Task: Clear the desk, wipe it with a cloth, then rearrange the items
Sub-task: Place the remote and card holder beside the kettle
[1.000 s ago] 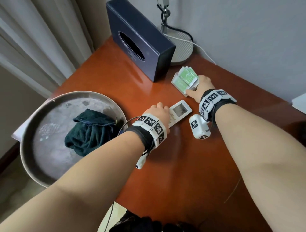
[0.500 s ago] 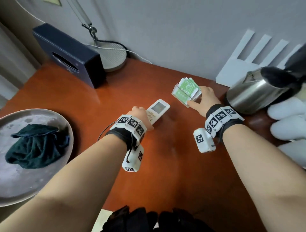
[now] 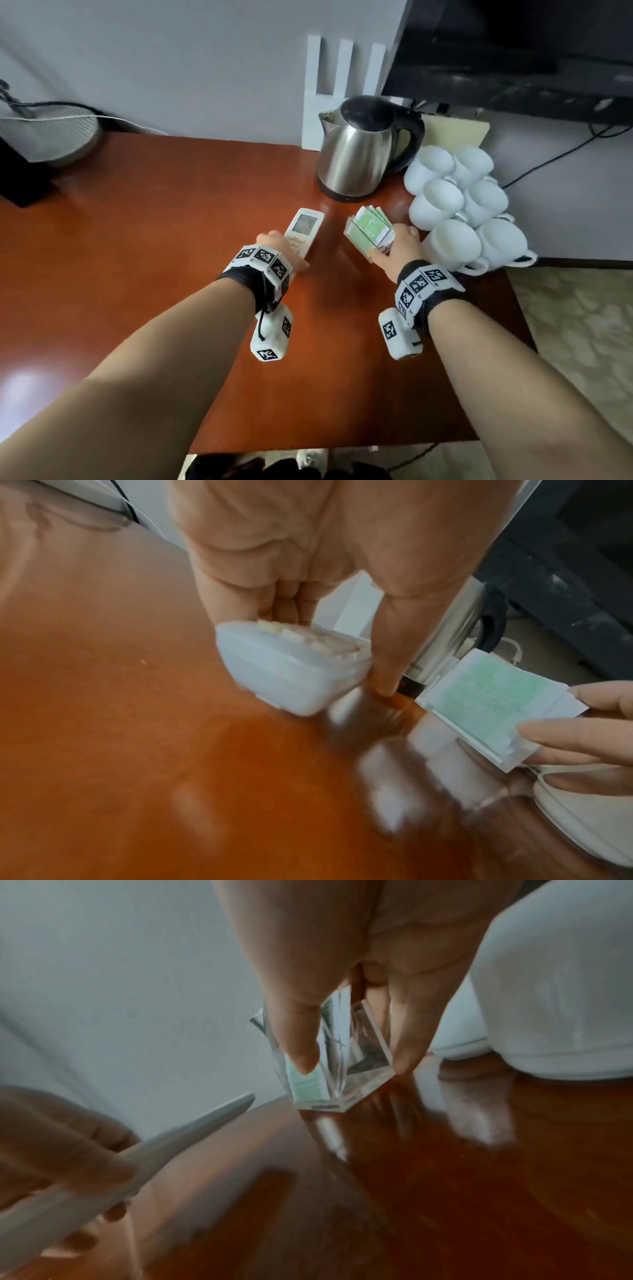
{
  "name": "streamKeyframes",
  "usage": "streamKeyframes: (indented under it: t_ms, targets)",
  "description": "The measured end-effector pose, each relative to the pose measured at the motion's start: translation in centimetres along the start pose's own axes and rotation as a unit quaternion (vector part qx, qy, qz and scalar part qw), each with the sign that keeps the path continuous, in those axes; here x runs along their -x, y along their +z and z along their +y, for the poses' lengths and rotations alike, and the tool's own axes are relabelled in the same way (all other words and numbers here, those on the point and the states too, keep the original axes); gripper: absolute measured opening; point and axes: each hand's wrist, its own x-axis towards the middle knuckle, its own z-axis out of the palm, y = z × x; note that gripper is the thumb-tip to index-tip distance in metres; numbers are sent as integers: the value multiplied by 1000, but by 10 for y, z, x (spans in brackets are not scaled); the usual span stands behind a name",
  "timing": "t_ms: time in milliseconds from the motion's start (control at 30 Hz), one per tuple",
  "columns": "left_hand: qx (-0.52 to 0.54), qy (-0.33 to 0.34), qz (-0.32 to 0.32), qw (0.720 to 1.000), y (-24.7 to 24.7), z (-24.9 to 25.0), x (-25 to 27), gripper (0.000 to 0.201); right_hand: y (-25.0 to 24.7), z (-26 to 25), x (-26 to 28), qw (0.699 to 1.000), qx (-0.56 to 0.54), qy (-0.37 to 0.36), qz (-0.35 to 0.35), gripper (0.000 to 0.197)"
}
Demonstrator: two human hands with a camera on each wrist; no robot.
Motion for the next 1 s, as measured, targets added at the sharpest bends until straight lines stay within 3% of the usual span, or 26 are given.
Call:
streamKeyframes:
  t_ms: [367, 500, 600, 700, 767, 1000]
  targets:
    - [-40, -31, 21, 998, 35, 46, -14, 82, 8, 25, -9, 999, -29, 27, -29, 63]
    - [-51, -8, 11, 999, 37, 46, -13, 81, 0, 24, -10, 997, 15, -1, -78, 88]
    - [-63, 13, -1, 998, 33, 43, -12, 81, -6, 21, -11, 990, 95, -66, -86, 97]
    - [-86, 37, -8, 996, 27, 37, -12, 78, -6, 17, -16, 972, 149, -149, -109, 88]
    - [-89, 50, -19, 995, 23, 33, -14, 73, -3, 15, -20, 961, 187, -163, -120, 79]
    - [-62, 69, -32, 995, 24, 38, -20, 66, 4, 11, -27, 980, 168, -79, -77, 70]
